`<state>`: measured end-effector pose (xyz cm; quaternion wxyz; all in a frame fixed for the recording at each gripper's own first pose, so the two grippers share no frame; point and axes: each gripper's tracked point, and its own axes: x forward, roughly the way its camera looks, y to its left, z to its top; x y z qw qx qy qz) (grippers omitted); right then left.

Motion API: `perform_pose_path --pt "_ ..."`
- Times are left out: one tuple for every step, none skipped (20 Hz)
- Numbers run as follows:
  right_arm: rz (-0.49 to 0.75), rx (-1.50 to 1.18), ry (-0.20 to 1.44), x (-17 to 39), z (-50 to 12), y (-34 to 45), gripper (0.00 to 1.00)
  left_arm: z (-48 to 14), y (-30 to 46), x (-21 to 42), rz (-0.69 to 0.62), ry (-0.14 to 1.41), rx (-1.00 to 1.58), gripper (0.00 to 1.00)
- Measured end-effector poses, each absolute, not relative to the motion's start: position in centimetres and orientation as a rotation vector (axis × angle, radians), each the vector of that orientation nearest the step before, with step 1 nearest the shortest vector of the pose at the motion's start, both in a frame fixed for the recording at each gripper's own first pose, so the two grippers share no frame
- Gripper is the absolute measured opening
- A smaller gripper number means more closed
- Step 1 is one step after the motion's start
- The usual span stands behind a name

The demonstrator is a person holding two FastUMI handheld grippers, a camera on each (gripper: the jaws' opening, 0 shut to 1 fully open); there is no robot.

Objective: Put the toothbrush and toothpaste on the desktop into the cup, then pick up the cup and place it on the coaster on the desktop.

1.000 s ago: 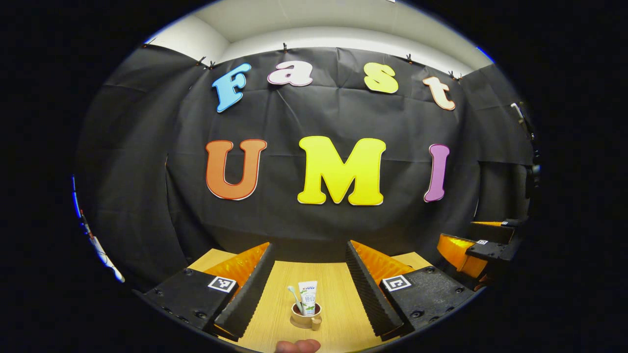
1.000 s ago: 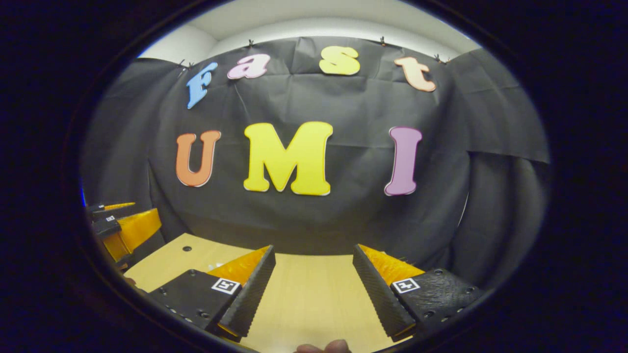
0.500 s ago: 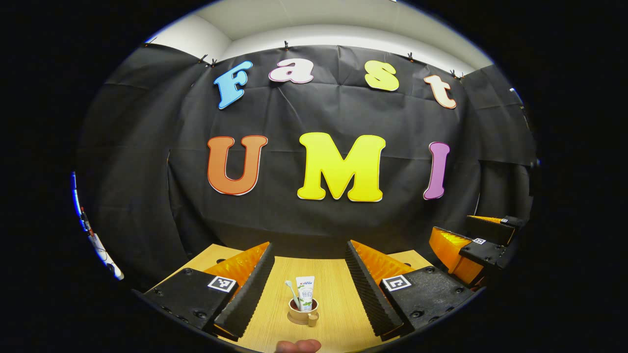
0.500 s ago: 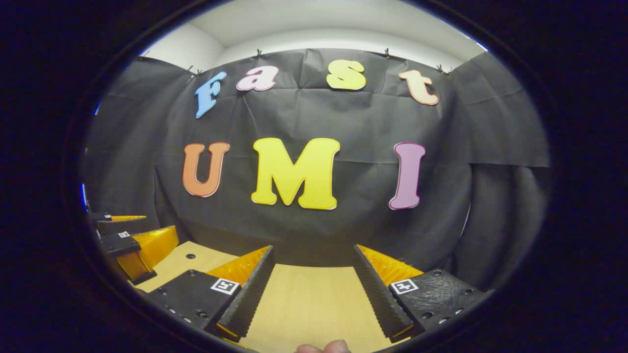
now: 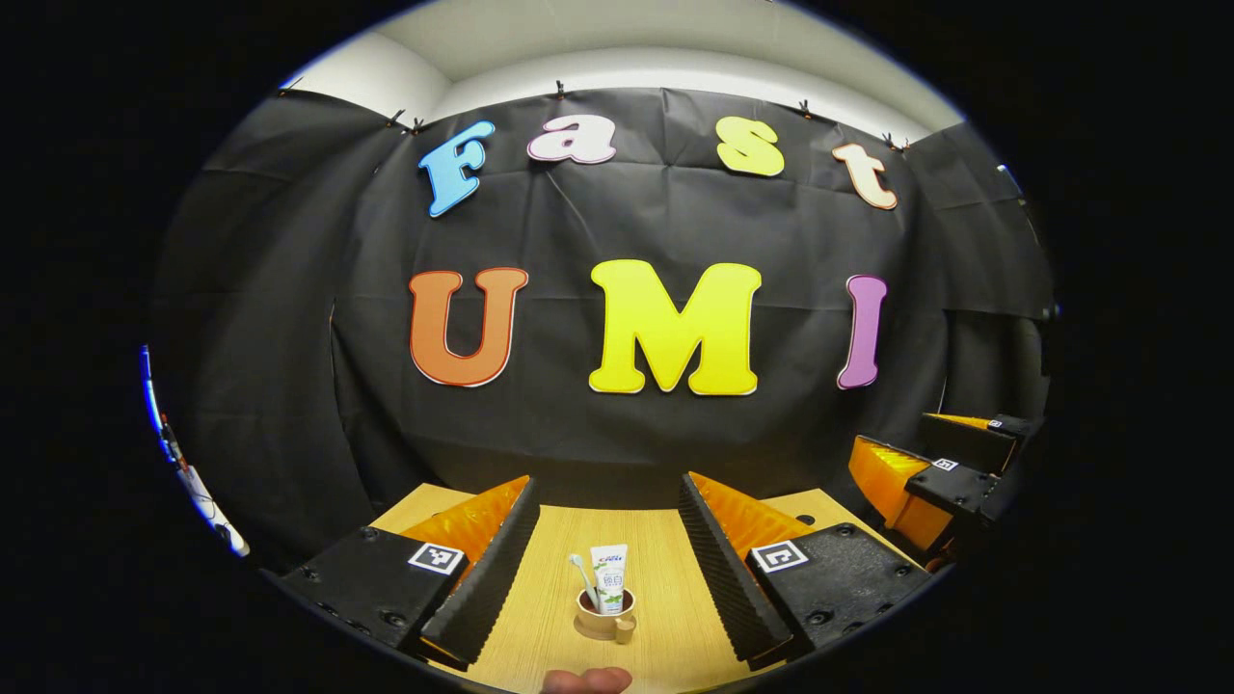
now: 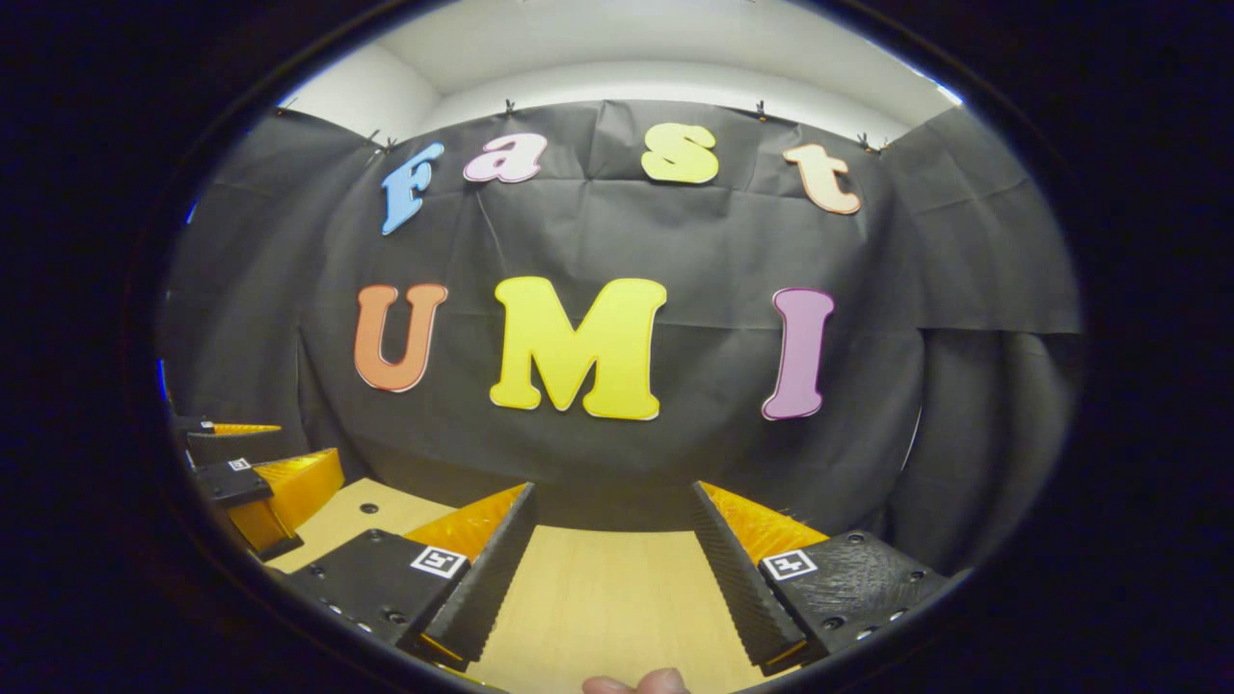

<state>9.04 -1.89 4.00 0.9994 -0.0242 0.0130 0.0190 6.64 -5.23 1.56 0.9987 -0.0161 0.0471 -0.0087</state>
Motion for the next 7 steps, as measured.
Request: perform_pose_path --pt "0.039 -0.049 0.026 9.17 4.02 -1.81 0.95 1.63 -5.2 6.65 -0.017 0.093 -0.029 0.92" --pt "0.038 -0.049 0.024 9.16 4.06 -1.77 0.98 1.54 -5.14 6.68 -0.017 0.094 -0.027 0.93" --pt "0.038 -0.048 0.021 9.15 4.23 -1.74 0.98 1.59 -5.06 6.73 -0.016 0.093 -0.026 0.92" --pt "0.04 -0.047 0.02 9.23 4.2 -1.6 0.98 1.61 -4.98 6.72 -0.015 0.091 -0.027 0.92" --pt "0.041 -0.047 0.021 9.21 4.17 -1.52 0.95 1.62 -5.02 6.7 -0.015 0.091 -0.027 0.93" --pt "0.044 -0.046 0.023 9.17 4.04 -1.42 0.98 1.52 -4.94 6.69 -0.014 0.092 -0.029 0.93" --pt "0.045 -0.046 0.025 9.16 3.99 -1.29 0.98 1.51 -4.95 6.71 -0.014 0.093 -0.03 0.92"
